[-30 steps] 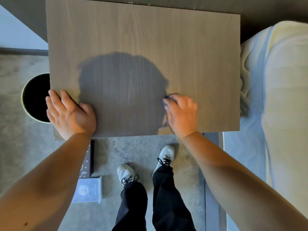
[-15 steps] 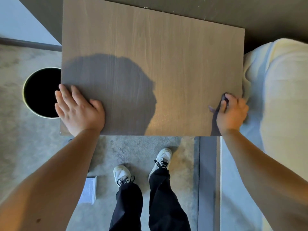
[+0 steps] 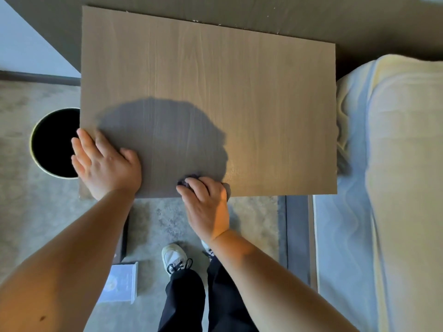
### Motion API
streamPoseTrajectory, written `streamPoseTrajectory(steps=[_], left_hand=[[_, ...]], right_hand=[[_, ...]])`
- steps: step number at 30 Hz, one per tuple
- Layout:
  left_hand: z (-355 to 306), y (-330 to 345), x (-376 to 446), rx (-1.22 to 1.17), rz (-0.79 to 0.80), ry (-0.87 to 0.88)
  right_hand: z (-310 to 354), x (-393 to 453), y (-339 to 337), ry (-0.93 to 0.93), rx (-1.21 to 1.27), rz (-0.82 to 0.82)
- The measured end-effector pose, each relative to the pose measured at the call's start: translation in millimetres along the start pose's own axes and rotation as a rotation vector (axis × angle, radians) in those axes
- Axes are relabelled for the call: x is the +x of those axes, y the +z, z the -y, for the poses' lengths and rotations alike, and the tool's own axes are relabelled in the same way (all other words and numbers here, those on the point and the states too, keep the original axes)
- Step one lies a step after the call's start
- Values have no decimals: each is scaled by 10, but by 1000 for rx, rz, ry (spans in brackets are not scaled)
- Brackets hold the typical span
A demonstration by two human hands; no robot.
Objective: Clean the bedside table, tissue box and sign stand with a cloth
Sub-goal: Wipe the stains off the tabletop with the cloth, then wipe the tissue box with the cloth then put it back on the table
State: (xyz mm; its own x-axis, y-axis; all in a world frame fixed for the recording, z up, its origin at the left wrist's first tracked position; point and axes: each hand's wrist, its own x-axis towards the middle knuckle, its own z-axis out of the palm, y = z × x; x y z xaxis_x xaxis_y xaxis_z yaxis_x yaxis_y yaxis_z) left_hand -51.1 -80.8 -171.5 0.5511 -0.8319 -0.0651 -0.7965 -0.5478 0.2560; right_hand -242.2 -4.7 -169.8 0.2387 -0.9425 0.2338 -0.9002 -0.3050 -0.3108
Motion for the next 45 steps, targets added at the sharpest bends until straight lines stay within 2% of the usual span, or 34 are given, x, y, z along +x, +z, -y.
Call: streamPoseTrajectory(steps=[2, 7, 11, 14, 16, 18, 21, 24, 27, 30, 34, 38, 45], left_hand=[[8, -6, -4, 1, -5, 2], [30, -38, 16, 2, 46, 12], [185, -161, -8, 9, 182, 63], [419, -308, -209, 28, 260, 95], [590, -373, -457, 18, 291, 43], [788, -413, -783, -21, 288, -79], [1144, -405, -1366, -79, 323, -295], [1468, -345, -1929, -131, 468, -478], [1711, -250, -2389, -224, 614, -591], [1885, -169, -2728, -275, 684, -665], [2109, 42, -3160, -359, 717, -737], [2265, 313, -3493, -434, 741, -759], [2759, 1204, -3310, -639, 578, -864]], right_hand=[[-118, -32, -77, -98, 19, 22], [-293, -4, -174, -186, 85, 77], [-569, -72, -280, -310, 62, 182], [-895, -116, -365, -313, 16, 185], [-1061, -141, -463, -280, 20, 200], [-1086, -149, -556, -280, 64, 254], [-764, -180, -608, -309, 216, 331], [-190, -271, -464, -351, 293, 495], [306, -407, -210, -367, 337, 670], [654, -520, 16, -381, 340, 817], [942, -687, 259, -467, 293, 936], [1136, -866, 577, -509, 258, 972], [1292, -1021, 1834, -473, 260, 986]])
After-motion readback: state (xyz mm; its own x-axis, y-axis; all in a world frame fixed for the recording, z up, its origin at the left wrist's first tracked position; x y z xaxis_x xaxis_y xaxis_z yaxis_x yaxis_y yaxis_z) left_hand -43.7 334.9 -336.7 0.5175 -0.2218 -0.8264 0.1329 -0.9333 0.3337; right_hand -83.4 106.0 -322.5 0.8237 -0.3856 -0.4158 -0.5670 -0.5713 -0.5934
